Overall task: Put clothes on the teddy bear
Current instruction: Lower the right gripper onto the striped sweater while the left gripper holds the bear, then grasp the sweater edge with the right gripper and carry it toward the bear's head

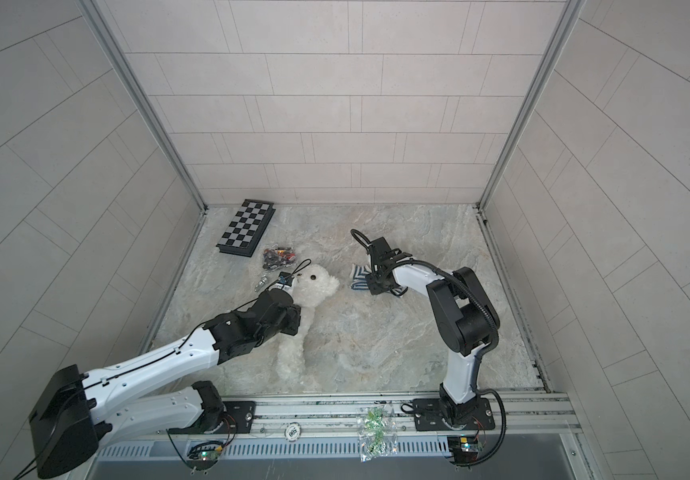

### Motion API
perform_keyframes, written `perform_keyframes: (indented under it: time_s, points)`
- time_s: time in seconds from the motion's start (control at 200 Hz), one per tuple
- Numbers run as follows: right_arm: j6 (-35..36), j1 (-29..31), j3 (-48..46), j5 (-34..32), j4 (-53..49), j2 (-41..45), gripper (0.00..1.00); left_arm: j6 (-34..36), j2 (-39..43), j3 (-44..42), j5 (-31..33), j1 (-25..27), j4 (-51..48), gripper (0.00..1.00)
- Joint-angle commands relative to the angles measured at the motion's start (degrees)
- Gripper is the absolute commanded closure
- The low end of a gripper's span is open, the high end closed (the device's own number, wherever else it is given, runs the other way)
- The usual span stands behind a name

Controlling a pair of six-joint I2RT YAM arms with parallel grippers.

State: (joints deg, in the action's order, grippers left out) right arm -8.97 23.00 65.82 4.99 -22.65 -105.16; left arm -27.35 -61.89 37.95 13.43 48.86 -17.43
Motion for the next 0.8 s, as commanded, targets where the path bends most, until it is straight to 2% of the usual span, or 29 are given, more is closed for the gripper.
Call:
perform_keyframes:
  time_s: [0.0,0.225,0.576,0.796]
  points:
    - [0.6,0.3,0.9,-0.3,-1.3,-0.2,0.79,0.9,1.6,0.5,1.6,-0.5,-0.3,0.96]
    - [0.2,0.3,-0.8,0.3,0.3,3.5,1.00,2.5,2.8,0.8,1.0,-0.6,-0.9,0.97]
    - [-1.0,0.3,-6.4,6.0,5.4,11.6,1.00,9.3,3.1,2.0,-5.2,1.5,-2.2,1.00]
    - [-1.7,1.2,-10.1,10.6,9.4,16.2,1.00,12.3,0.9,2.0,-9.3,7.8,-3.3,1.00]
